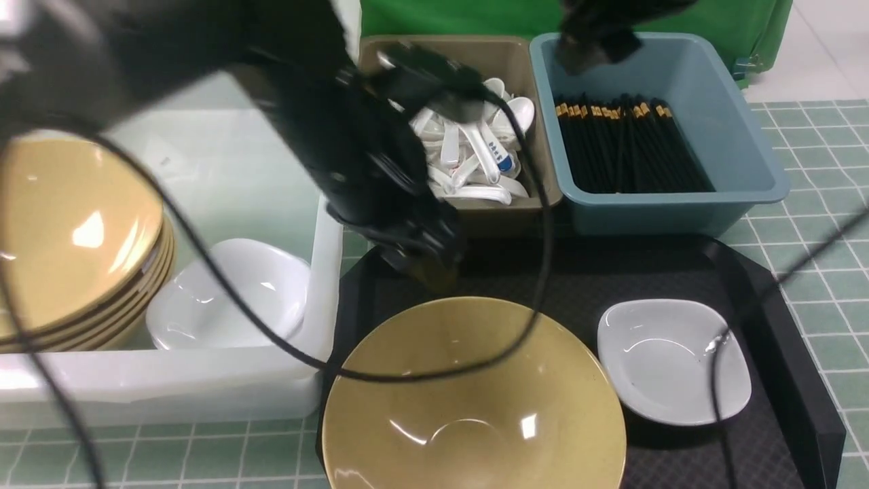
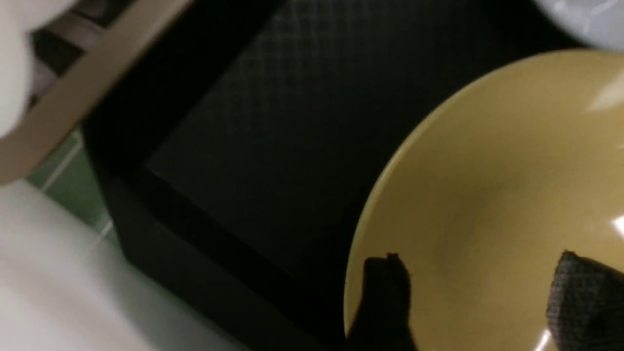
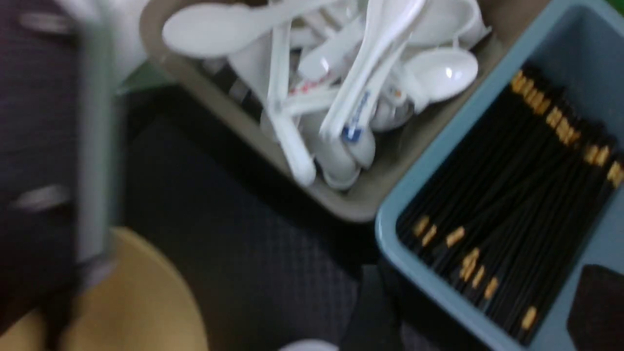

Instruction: On blue table put chopsticks spoon bowls plates into blue grey white boxes.

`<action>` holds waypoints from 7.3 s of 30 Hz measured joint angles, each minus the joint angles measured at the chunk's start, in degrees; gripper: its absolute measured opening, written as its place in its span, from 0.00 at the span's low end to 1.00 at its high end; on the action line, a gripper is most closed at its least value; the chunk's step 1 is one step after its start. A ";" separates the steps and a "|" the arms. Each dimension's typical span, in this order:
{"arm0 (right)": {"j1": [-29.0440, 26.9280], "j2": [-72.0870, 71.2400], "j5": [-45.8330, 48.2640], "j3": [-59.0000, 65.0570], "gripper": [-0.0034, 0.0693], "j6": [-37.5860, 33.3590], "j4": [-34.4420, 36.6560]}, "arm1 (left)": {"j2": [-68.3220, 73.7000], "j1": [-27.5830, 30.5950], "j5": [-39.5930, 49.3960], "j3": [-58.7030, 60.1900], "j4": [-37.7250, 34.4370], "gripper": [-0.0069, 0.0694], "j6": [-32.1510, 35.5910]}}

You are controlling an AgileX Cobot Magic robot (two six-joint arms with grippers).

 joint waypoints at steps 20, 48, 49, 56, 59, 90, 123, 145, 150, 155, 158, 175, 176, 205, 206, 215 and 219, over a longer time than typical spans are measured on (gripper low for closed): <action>0.00 -13.29 0.22 21.35 0.46 -5.53 2.24 | 14.61 -2.75 3.66 -3.37 3.61 0.28 -2.37; 24.51 -0.10 0.03 -9.52 0.10 -12.83 1.13 | -29.65 66.53 0.87 11.08 -17.46 0.10 -5.76; 24.51 -0.09 -0.03 -9.52 0.10 -12.83 1.14 | -29.71 67.11 0.59 11.39 -17.46 0.10 -5.75; 24.51 0.02 -0.61 -9.58 0.10 -12.88 1.30 | -25.22 75.42 -9.85 18.15 -15.49 0.10 -6.28; 24.51 0.02 -0.61 -9.58 0.10 -12.88 1.30 | -22.10 74.93 -10.36 18.30 -15.57 0.11 -5.91; 9.59 -15.29 0.67 8.88 0.10 -3.76 0.24 | -19.82 12.36 -1.47 1.45 1.12 0.73 -17.48; -2.80 -46.45 0.87 44.14 0.10 0.82 -1.55 | 33.48 -12.26 -1.27 -36.53 -3.63 0.12 -16.58; 22.02 -17.94 -4.28 19.23 0.10 -8.41 6.30 | -21.66 16.24 3.57 2.31 10.04 0.10 -15.79; 23.55 -13.76 -4.36 16.78 0.11 -8.51 5.31 | -27.57 24.29 2.10 10.71 10.76 0.10 -9.88; 23.55 -13.25 -4.62 16.58 0.11 -8.51 4.91 | -25.12 25.77 0.05 12.30 11.08 0.10 -1.68; 23.55 -13.25 -4.62 16.52 0.11 -8.51 4.91 | -21.81 25.77 -1.94 12.30 10.80 0.10 2.66; 23.55 -13.25 -4.67 16.41 0.11 -8.51 4.37 | -12.21 25.72 -4.45 12.21 8.58 0.45 11.75; 23.55 -13.25 -4.67 16.41 0.11 -8.51 4.13 | -12.21 25.72 -4.39 11.93 8.58 0.50 11.88; 23.55 -13.25 -3.58 16.41 0.11 -8.51 3.52 | -10.90 18.46 1.88 5.94 27.55 0.10 -12.40; 23.55 -13.25 -3.58 16.41 0.11 -8.51 3.52 | -10.71 18.46 2.04 5.94 27.50 0.10 -12.48; 23.55 -13.25 -1.98 16.41 0.11 -8.51 3.52 | -7.34 18.41 2.55 5.94 27.63 0.10 -15.45; 23.55 -13.25 -1.93 16.41 0.11 -8.51 3.52 | -7.34 18.41 2.55 5.94 28.11 0.10 -15.64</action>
